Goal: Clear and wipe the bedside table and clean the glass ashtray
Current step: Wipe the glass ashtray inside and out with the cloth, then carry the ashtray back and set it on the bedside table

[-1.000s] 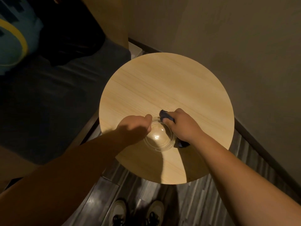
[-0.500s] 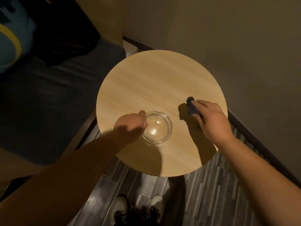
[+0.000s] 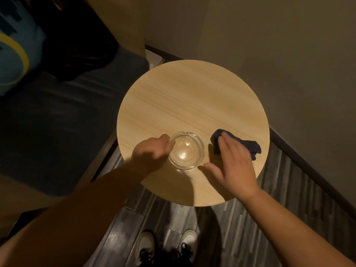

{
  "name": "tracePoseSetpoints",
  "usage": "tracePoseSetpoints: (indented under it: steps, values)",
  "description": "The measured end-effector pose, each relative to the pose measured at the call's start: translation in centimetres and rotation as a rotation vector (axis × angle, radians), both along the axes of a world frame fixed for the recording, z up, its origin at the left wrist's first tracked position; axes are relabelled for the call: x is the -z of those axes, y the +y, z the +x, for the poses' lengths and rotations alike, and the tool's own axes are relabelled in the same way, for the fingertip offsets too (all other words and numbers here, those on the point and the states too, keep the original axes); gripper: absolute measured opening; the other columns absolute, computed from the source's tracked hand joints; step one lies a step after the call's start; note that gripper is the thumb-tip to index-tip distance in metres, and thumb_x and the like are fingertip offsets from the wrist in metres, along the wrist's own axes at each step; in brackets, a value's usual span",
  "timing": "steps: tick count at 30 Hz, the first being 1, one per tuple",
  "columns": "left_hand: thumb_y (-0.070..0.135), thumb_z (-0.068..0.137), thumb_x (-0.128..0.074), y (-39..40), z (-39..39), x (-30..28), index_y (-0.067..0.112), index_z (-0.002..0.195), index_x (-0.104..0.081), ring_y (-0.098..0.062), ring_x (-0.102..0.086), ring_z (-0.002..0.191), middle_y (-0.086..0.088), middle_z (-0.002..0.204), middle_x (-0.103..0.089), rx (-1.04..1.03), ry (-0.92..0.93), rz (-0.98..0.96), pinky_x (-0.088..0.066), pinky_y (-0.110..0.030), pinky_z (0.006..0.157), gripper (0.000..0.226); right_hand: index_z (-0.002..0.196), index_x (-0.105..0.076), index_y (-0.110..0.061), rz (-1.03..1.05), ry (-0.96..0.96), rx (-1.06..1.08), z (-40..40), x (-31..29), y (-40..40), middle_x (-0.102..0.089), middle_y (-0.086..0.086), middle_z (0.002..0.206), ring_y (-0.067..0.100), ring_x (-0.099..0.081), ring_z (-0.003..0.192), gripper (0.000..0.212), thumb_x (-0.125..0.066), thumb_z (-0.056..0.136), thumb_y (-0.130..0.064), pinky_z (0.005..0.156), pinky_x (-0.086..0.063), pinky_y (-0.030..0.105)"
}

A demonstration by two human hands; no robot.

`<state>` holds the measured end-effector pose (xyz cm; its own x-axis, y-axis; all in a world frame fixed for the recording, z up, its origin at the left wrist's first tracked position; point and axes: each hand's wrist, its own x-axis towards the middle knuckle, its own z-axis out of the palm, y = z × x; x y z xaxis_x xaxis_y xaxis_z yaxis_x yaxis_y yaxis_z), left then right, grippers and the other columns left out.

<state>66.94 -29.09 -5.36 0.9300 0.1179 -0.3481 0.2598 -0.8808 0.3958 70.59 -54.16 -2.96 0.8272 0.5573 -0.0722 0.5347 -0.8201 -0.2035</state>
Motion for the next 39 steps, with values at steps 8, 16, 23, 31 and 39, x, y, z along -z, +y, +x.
tracePoseSetpoints:
  steps: [8,16,23,31,39]
  values:
    - [0.076,0.074,-0.050,2.7,-1.9,1.3,0.010,0.138,-0.040,-0.023,-0.054,0.115,-0.011,0.131,-0.055,0.290,-0.334,-0.069,-0.043,-0.033,0.094,0.093,0.146,-0.026,-0.012,0.194,0.175,0.066,-3.9,2.0,3.4,-0.035,0.007,0.150,0.022,-0.034,0.134,0.088,-0.066,0.078,-0.053,0.110,-0.027,0.034]
    - [0.098,0.053,-0.026,2.5,0.7,3.2,0.023,0.150,0.001,-0.004,0.010,0.137,0.001,0.160,-0.004,0.417,-0.079,-0.001,0.008,-0.034,0.111,0.125,0.145,-0.027,-0.013,0.191,0.154,0.183,-3.0,3.6,3.8,-0.040,0.006,0.146,0.021,-0.033,0.135,0.094,-0.069,0.074,-0.058,0.109,-0.025,0.037]
    - [0.091,0.061,-0.042,2.6,0.4,5.0,0.019,0.149,-0.014,0.002,0.006,0.135,-0.001,0.156,-0.024,0.408,-0.226,0.001,0.021,-0.026,0.105,0.117,0.145,-0.029,-0.013,0.239,0.138,0.206,-2.9,4.5,4.0,-0.048,0.010,0.138,0.024,-0.036,0.131,0.094,-0.073,0.072,-0.053,0.104,-0.026,0.035]
    - [0.092,0.062,-0.037,2.4,0.7,5.0,0.021,0.149,-0.013,0.002,0.004,0.136,-0.001,0.156,-0.023,0.351,-0.145,-0.126,0.020,-0.025,0.105,0.115,0.147,-0.025,-0.020,0.318,0.182,0.239,-2.8,4.6,4.6,-0.044,0.003,0.140,0.018,-0.031,0.132,0.096,-0.074,0.071,-0.054,0.105,-0.021,0.032]
    - [0.078,0.059,-0.064,2.0,-1.0,-0.6,0.028,0.149,-0.012,0.008,-0.001,0.125,0.003,0.156,-0.021,0.209,-0.194,-0.279,0.009,-0.020,0.106,0.115,0.149,-0.020,-0.019,0.371,0.258,0.195,-1.9,1.3,4.7,-0.039,0.005,0.145,0.019,-0.026,0.134,0.105,-0.076,0.067,-0.055,0.105,-0.017,0.029]
